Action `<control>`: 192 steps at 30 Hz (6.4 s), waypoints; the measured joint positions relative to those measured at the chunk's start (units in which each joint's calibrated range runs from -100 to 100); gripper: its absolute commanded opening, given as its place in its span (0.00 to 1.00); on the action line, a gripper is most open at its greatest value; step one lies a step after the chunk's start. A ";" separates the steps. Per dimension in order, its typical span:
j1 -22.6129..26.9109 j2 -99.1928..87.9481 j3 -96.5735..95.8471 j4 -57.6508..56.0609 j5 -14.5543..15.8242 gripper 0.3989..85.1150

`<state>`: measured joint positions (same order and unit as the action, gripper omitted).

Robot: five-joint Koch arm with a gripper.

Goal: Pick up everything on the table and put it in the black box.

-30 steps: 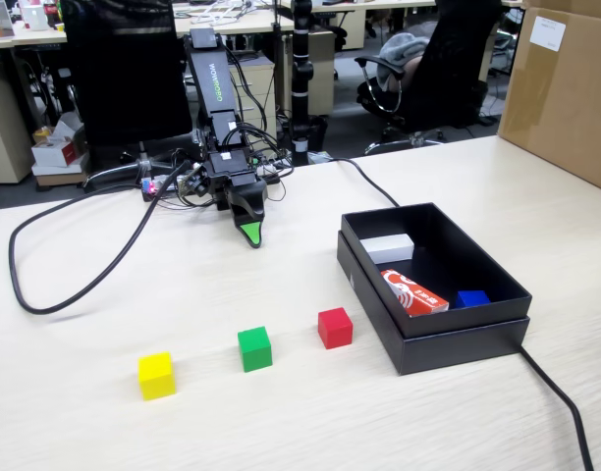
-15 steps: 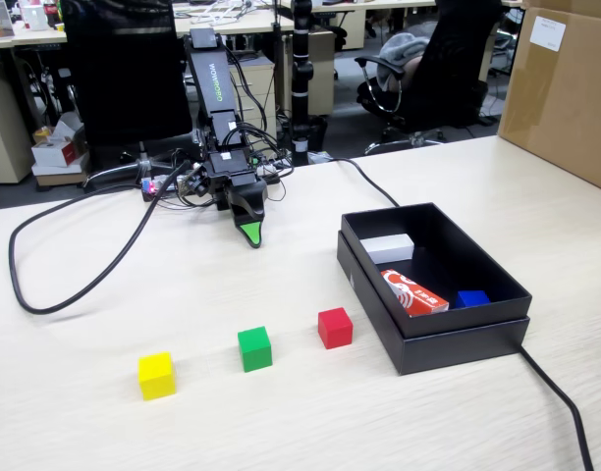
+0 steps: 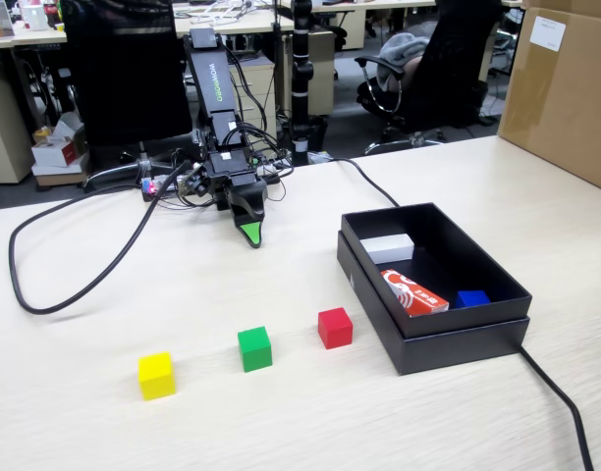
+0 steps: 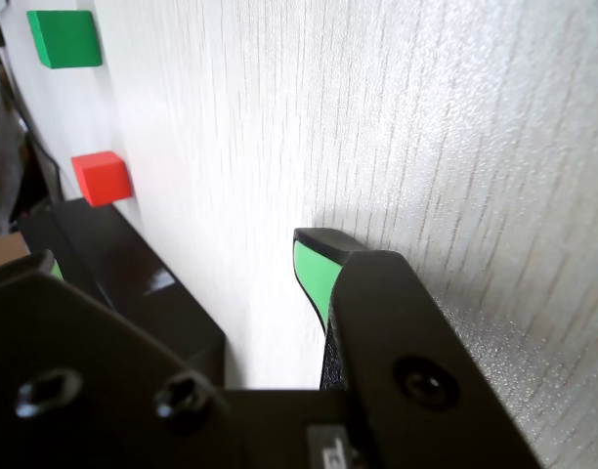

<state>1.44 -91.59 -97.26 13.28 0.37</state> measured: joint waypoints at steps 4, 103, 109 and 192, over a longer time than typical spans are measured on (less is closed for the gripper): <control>0.00 0.00 0.00 0.00 0.00 0.57; 1.90 112.23 134.73 -73.87 3.61 0.56; 2.30 114.82 136.28 -73.09 4.00 0.56; 1.90 100.45 127.25 -72.24 4.44 0.03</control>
<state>3.35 8.87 29.99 -58.96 4.81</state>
